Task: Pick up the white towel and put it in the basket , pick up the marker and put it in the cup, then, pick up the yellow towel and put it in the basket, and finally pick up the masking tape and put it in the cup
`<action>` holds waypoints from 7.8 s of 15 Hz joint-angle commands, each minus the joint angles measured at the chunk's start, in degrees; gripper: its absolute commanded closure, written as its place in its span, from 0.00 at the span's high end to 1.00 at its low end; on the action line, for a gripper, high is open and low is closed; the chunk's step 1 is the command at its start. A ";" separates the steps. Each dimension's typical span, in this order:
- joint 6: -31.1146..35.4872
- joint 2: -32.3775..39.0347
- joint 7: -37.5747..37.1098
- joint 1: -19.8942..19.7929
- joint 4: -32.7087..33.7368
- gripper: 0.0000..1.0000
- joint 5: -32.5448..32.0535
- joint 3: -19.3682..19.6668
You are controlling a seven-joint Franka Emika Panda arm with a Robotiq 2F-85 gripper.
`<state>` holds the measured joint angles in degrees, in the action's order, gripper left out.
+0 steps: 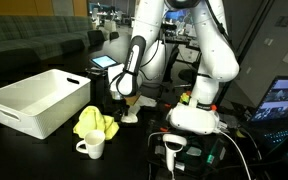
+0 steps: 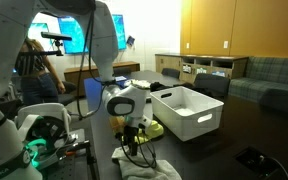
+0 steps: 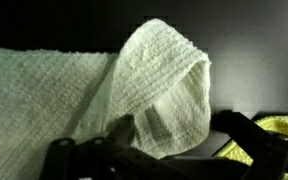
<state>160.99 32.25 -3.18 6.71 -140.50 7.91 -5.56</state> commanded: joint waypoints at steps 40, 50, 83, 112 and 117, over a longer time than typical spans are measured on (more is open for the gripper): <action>-37.32 -55.00 -23.42 -3.27 7.99 0.01 -26.57 -1.61; -37.81 -52.21 -26.92 -8.10 22.29 0.01 -27.85 -5.26; -44.88 -17.84 -3.77 -2.97 52.79 1.00 -20.07 -3.64; -5.21 -17.98 8.03 -1.35 -3.83 1.00 -28.60 4.55; -2.63 -13.02 12.48 -2.44 1.13 1.00 -30.90 4.62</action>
<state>155.87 15.37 6.66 4.21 -143.00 -22.04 -1.38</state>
